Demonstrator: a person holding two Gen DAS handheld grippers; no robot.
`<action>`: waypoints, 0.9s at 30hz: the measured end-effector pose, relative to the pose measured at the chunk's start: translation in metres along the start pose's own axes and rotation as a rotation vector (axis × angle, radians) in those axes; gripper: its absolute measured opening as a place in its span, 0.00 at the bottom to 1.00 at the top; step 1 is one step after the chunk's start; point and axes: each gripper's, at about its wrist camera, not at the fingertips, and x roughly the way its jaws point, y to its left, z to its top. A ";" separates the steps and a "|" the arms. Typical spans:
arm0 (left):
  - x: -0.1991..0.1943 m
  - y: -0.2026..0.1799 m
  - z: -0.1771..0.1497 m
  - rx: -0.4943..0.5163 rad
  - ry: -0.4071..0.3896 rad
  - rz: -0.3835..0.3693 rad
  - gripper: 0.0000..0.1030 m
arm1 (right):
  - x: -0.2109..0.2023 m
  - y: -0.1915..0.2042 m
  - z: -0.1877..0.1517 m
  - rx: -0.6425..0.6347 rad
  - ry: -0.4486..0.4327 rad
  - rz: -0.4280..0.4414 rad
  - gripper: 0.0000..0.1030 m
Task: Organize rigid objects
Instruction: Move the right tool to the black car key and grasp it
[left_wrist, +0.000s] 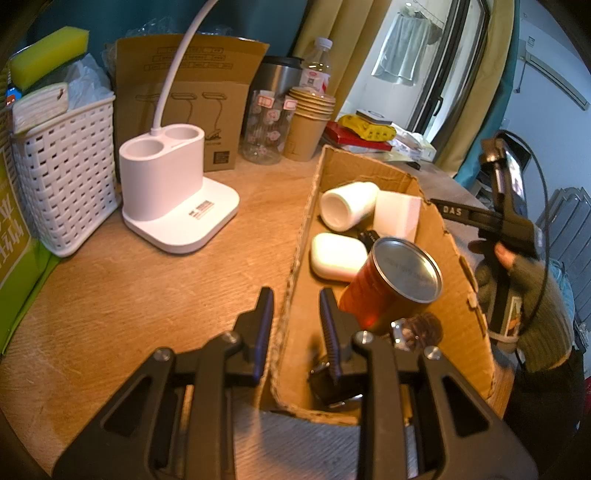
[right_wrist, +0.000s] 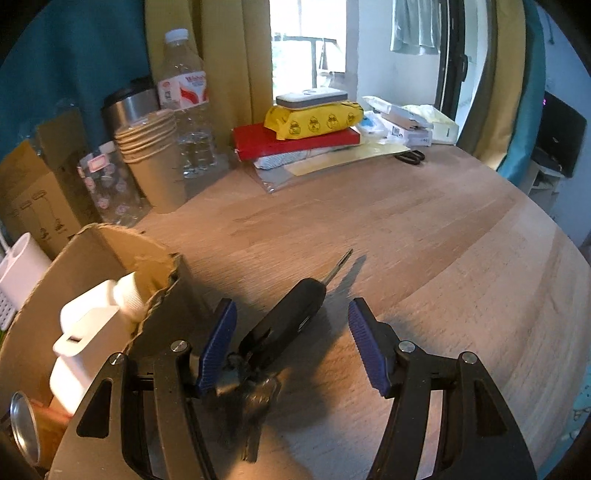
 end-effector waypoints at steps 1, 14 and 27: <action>0.000 0.000 0.000 0.000 0.000 0.000 0.26 | 0.002 -0.001 0.001 0.007 0.005 -0.001 0.64; 0.000 0.000 0.000 0.000 0.000 0.000 0.26 | 0.012 -0.001 -0.003 0.012 0.035 0.027 0.26; 0.000 -0.001 0.000 0.000 0.000 0.000 0.26 | -0.009 -0.009 -0.010 0.061 -0.004 0.079 0.17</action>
